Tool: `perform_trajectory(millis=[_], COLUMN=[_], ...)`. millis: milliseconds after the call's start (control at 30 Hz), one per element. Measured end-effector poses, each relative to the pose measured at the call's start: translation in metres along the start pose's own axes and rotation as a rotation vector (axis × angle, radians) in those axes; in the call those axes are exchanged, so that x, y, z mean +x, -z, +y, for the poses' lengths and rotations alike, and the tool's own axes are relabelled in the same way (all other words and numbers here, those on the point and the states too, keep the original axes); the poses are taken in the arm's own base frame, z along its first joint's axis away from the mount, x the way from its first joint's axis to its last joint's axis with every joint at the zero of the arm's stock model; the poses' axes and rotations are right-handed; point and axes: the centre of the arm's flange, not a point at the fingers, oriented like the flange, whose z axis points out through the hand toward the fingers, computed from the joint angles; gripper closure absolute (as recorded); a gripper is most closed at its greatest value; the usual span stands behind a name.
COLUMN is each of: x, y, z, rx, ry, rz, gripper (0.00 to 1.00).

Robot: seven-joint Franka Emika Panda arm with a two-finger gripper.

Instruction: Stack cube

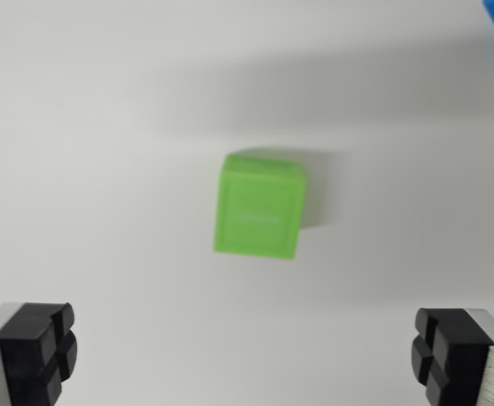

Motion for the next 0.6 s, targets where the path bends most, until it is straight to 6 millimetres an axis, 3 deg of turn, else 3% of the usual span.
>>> perform_trajectory(millis=[600], x=[-0.008], y=[-0.071], z=[0.011], rx=[-0.002], ry=[-0.048], rz=[-0.001], gripper=[0.00])
